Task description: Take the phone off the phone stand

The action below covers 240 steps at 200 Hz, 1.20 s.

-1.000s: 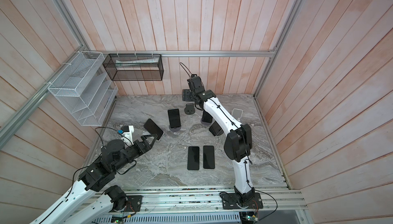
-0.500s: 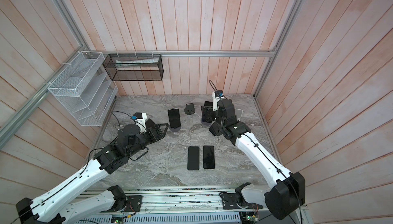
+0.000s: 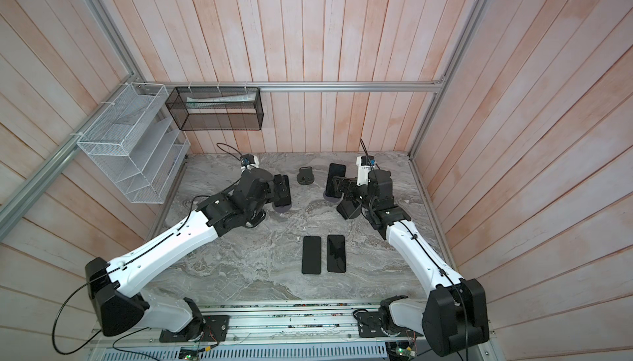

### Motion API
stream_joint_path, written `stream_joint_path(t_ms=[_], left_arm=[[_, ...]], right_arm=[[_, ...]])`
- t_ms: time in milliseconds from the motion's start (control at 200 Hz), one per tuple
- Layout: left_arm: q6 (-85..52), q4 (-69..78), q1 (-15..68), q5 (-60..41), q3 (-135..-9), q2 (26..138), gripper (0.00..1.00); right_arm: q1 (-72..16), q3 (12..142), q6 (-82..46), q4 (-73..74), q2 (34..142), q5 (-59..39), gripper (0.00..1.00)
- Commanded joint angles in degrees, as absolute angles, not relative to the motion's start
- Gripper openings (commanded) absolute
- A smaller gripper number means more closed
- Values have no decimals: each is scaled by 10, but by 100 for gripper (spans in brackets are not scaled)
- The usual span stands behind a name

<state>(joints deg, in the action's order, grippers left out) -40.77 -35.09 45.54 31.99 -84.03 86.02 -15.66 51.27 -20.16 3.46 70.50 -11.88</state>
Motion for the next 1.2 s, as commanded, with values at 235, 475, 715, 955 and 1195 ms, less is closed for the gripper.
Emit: stream_joint_path(t_ms=[235, 475, 715, 955, 1195], left_arm=[[-386, -624, 440, 381, -1136, 1105, 100], [-366, -610, 407, 320, -1152, 1125, 100], [-293, -502, 388, 259, -1076, 1087, 100], [-275, -457, 371, 219, -1064, 1101, 100], [-287, -464, 364, 217, -1076, 1121, 100]], right_arm=[[-119, 487, -231, 47, 669, -44, 94], [-105, 474, -231, 49, 645, 6, 94], [-98, 464, -242, 50, 620, 67, 94], [-97, 471, -241, 37, 633, 60, 93], [-97, 453, -245, 51, 606, 97, 93]])
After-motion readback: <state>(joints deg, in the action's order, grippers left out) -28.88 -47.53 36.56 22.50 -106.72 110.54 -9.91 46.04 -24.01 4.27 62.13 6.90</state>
